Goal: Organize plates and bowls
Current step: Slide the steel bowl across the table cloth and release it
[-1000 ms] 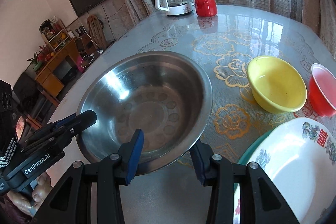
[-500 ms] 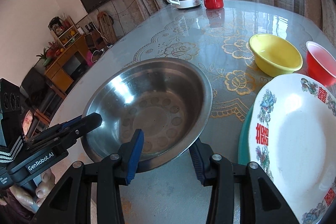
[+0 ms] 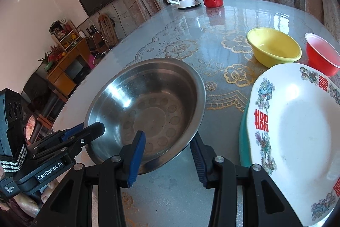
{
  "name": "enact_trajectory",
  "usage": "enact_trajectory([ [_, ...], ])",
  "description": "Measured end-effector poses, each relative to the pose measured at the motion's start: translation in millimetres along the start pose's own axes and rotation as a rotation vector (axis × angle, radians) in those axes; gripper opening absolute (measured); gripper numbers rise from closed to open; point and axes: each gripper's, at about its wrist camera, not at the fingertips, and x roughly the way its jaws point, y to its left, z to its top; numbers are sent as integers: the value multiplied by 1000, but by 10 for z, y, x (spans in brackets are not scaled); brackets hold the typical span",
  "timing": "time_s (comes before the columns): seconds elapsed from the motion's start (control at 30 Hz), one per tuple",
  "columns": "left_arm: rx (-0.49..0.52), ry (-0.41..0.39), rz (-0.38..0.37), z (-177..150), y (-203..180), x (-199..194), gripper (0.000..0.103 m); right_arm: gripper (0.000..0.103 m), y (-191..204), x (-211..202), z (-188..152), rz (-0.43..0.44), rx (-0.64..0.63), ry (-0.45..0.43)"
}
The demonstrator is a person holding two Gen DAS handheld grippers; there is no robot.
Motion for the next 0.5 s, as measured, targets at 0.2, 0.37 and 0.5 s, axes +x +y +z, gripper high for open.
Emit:
enact_trajectory([
  [0.2, 28, -13, 37, -12, 8, -41, 34, 44, 6, -38, -24, -10, -22, -10],
  [0.37, 60, -35, 75, -25, 6, -69, 35, 45, -52, -75, -31, -43, -22, -19],
  [0.5, 55, -47, 83, 1, 46, -99, 38, 45, -131, -139, -35, -47, 0, -34],
])
